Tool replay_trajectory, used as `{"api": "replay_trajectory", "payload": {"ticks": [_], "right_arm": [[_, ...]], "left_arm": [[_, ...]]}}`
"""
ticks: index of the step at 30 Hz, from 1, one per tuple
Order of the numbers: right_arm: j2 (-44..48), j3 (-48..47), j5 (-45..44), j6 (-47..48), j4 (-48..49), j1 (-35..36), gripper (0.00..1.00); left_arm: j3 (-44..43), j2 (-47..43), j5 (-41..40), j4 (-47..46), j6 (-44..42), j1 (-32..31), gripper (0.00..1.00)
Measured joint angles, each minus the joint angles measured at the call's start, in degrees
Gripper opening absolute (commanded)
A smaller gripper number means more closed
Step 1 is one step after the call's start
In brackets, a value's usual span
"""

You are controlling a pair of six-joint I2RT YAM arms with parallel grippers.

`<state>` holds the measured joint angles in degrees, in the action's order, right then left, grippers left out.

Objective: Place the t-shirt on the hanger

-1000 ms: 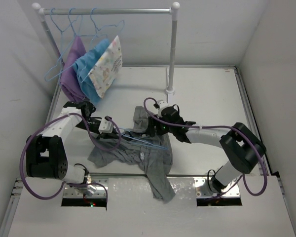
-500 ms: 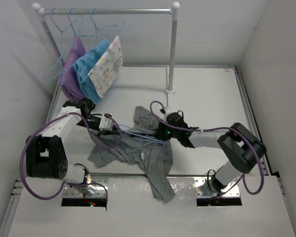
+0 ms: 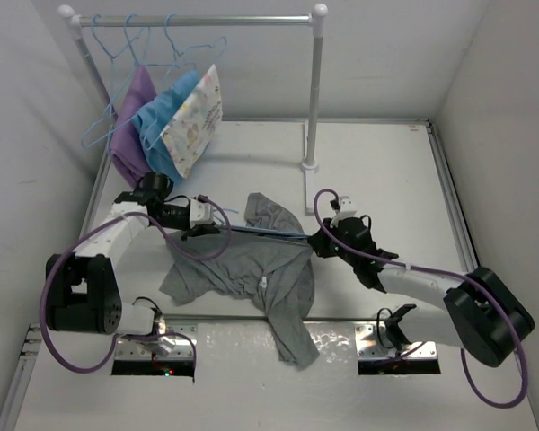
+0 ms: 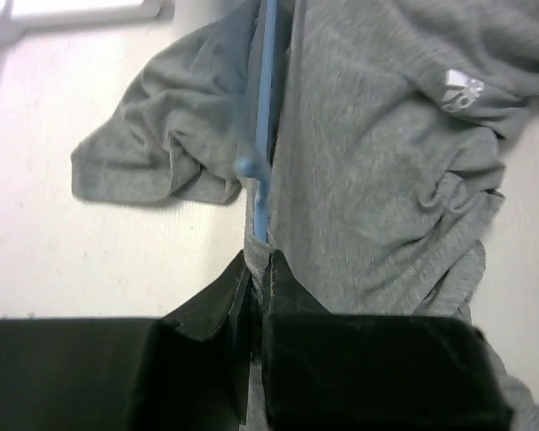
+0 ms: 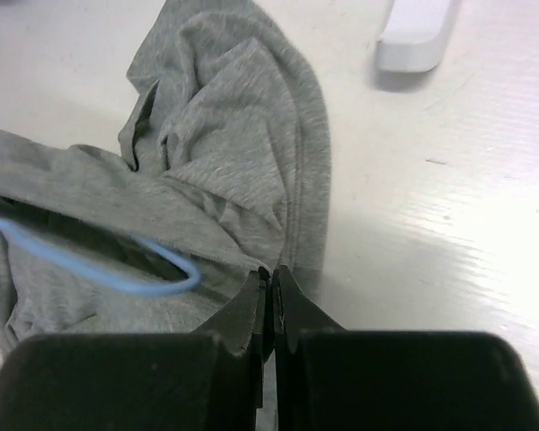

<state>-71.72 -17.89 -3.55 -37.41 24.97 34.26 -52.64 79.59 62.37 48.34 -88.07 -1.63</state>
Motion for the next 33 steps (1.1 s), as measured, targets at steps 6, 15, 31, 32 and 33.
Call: {"api": "replay_trajectory", "payload": {"ticks": [6, 15, 31, 32, 33], "right_arm": [[7.8, -0.3, -3.3, 5.2, -5.5, 0.5, 0.00], [7.1, -12.9, -13.2, 18.4, -23.4, 6.5, 0.00], [15.4, -14.6, 3.7, 32.0, -20.9, 7.5, 0.86], [15.7, -14.7, 5.4, 32.7, -20.5, 7.5, 0.79], [15.4, -14.8, 7.3, 33.3, -19.9, 7.5, 0.76]], "left_arm": [[3.5, -2.4, -4.4, -13.4, 14.1, -1.7, 0.00], [3.4, -1.8, -14.4, -18.0, 19.2, -12.9, 0.00], [-2.3, 1.7, -1.8, -11.7, 18.4, -15.3, 0.00], [-2.4, 2.2, -1.3, -11.2, 17.9, -15.3, 0.00], [-2.4, 2.6, -0.9, -10.6, 17.5, -15.3, 0.00]]}}
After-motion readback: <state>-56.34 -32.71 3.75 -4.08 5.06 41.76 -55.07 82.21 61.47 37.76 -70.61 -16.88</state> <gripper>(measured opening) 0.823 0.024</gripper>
